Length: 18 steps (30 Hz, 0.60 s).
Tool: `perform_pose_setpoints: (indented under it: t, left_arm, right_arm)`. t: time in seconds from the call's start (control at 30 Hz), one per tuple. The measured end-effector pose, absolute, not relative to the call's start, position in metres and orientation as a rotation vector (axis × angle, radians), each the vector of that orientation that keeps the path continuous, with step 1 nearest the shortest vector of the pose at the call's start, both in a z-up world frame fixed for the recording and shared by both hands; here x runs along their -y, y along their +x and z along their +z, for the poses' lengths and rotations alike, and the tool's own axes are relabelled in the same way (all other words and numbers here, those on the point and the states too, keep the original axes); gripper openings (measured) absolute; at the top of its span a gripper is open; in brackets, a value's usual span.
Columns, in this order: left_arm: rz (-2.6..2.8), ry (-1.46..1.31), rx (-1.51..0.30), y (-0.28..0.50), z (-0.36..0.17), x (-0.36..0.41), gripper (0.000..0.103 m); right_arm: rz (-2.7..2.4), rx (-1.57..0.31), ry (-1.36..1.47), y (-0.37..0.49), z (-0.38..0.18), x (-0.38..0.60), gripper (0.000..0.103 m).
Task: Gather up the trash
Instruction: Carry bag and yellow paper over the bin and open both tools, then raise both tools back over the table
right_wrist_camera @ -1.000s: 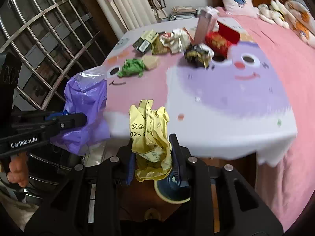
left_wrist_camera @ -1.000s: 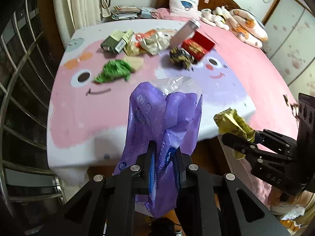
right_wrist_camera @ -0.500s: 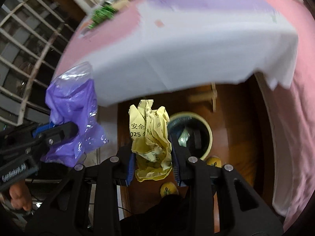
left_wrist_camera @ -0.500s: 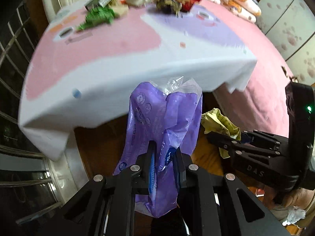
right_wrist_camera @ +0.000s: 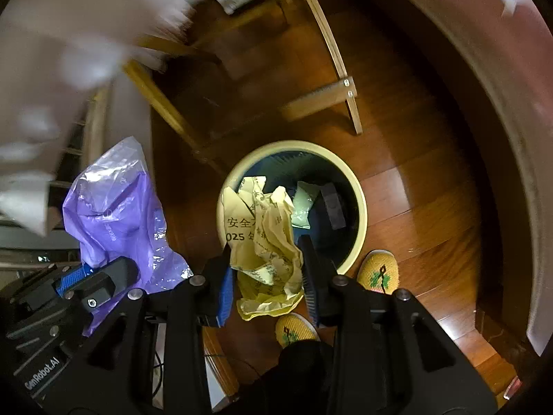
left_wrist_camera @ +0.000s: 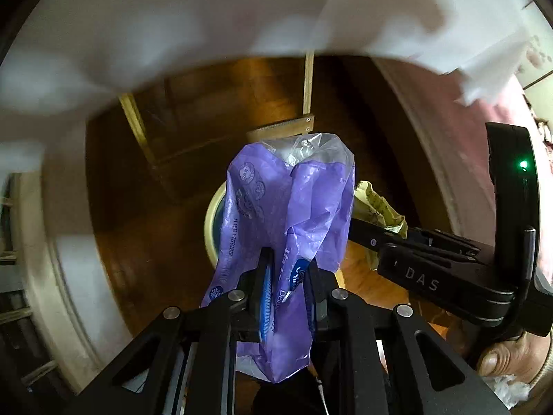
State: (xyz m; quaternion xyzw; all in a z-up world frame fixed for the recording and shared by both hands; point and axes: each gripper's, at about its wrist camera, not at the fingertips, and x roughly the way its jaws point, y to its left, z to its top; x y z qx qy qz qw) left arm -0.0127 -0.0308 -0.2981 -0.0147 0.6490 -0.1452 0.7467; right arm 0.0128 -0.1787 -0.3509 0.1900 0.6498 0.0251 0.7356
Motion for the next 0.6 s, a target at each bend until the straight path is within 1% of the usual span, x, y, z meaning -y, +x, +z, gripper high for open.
perform_pose_setpoints:
  t: [0.03, 0.1, 0.13, 0.17, 0.2, 0.23, 0.27, 0.3, 0.37, 0.43, 0.5, 0.6]
  left_arm:
    - [-0.310, -0.027, -1.423, -0.009, -0.313, 0.034, 0.015]
    - [-0.297, -0.024, -1.424, -0.003, -0.334, 0.037, 0.020]
    - [-0.291, -0.021, -1.424, -0.002, -0.344, 0.038, 0.021]
    - [-0.286, -0.020, -1.428, -0.001, -0.357, 0.042, 0.024]
    - [-0.280, -0.016, -1.431, 0.001, -0.366, 0.043, 0.030]
    - [-0.276, -0.013, -1.432, 0.003, -0.373, 0.046, 0.035]
    - [-0.266, -0.009, -1.434, 0.004, -0.382, 0.049, 0.046]
    - [-0.259, -0.006, -1.440, 0.004, -0.388, 0.049, 0.064]
    - [-0.232, -0.006, -1.449, 0.009, -0.399, 0.046, 0.079]
    - [-0.223, -0.016, -1.454, 0.011, -0.405, 0.045, 0.081]
    - [-0.212, -0.017, -1.455, 0.014, -0.407, 0.039, 0.081]
    - [-0.203, -0.015, -1.425, 0.012, -0.396, 0.033, 0.081]
  right_arm:
    - [0.051, -1.433, 0.424, 0.015, -0.363, 0.181, 0.031]
    - [0.051, -1.447, 0.432, 0.019, -0.387, 0.184, 0.033]
    - [0.054, -1.449, 0.434, 0.027, -0.394, 0.187, 0.036]
    - [0.055, -1.451, 0.429, 0.027, -0.405, 0.187, 0.040]
    - [0.051, -1.456, 0.423, 0.027, -0.412, 0.188, 0.043]
    - [0.048, -1.459, 0.421, 0.033, -0.418, 0.187, 0.053]
    - [0.044, -1.457, 0.423, 0.032, -0.426, 0.189, 0.059]
    - [0.044, -1.455, 0.427, 0.035, -0.429, 0.191, 0.060]
    - [0.037, -1.462, 0.430, 0.041, -0.437, 0.193, 0.063]
    - [0.034, -1.467, 0.428, 0.043, -0.443, 0.194, 0.066]
    - [0.035, -1.469, 0.420, 0.045, -0.442, 0.194, 0.066]
    - [0.036, -1.466, 0.409, 0.047, -0.432, 0.193, 0.067]
